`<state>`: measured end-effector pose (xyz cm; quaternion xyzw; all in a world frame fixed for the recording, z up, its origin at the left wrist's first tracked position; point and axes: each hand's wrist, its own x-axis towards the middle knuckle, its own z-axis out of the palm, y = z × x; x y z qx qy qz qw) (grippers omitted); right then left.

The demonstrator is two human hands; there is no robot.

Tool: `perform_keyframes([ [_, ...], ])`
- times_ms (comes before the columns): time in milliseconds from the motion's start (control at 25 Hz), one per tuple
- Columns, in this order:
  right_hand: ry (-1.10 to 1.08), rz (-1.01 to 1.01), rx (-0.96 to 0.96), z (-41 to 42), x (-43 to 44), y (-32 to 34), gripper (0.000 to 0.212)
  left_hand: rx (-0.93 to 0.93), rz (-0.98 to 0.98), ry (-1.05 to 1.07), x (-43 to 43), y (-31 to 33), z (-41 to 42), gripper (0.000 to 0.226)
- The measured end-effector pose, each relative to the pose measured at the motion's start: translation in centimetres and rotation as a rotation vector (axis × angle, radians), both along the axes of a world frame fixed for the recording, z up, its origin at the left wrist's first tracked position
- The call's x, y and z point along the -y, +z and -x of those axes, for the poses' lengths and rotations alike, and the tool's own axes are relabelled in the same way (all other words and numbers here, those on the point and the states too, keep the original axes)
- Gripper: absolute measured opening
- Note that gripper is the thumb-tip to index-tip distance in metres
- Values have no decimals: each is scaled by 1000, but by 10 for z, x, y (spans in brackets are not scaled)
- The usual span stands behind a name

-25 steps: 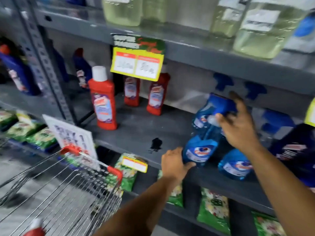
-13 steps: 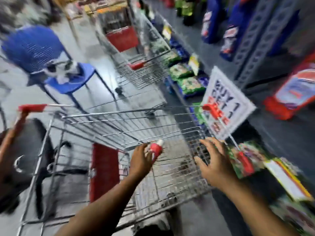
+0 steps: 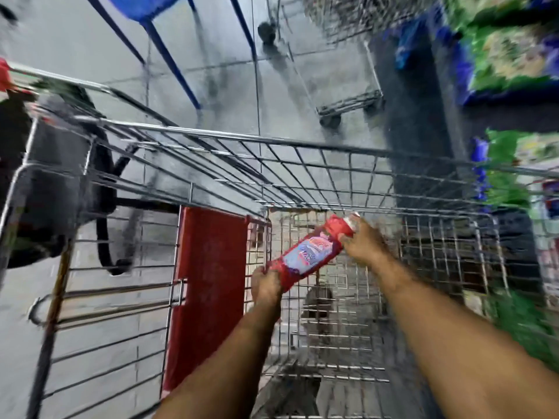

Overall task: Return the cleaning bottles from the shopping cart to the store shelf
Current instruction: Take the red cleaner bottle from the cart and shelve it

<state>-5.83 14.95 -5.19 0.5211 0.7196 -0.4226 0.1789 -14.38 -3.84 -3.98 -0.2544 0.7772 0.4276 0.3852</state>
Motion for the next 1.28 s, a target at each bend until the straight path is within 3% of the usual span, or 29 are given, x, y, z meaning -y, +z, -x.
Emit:
perform_keyframes([
  [240, -55, 14, 42, 14, -10, -20, 61, 138, 134, 158, -14, -21, 5, 40],
  [520, -179, 42, -56, -25, -2, 18, 38, 170, 25, 28, -11, 1, -14, 44],
  [720, -194, -100, -144, -77, -14, 110, 35, 134, -40, -155, -21, 74, -40, 8],
  [960, -246, -428, -378, -165, 11, 264, 36, 139, -235, -296, -33, 181, -91, 31],
  [1080, -309, -647, -507, -218, 35, 335, 51, 199, -468, -406, -27, 241, -131, 19],
  [1280, -423, -854, -686, -286, 78, 427, 83, 47, -725, -679, -22, 310, -203, 17],
])
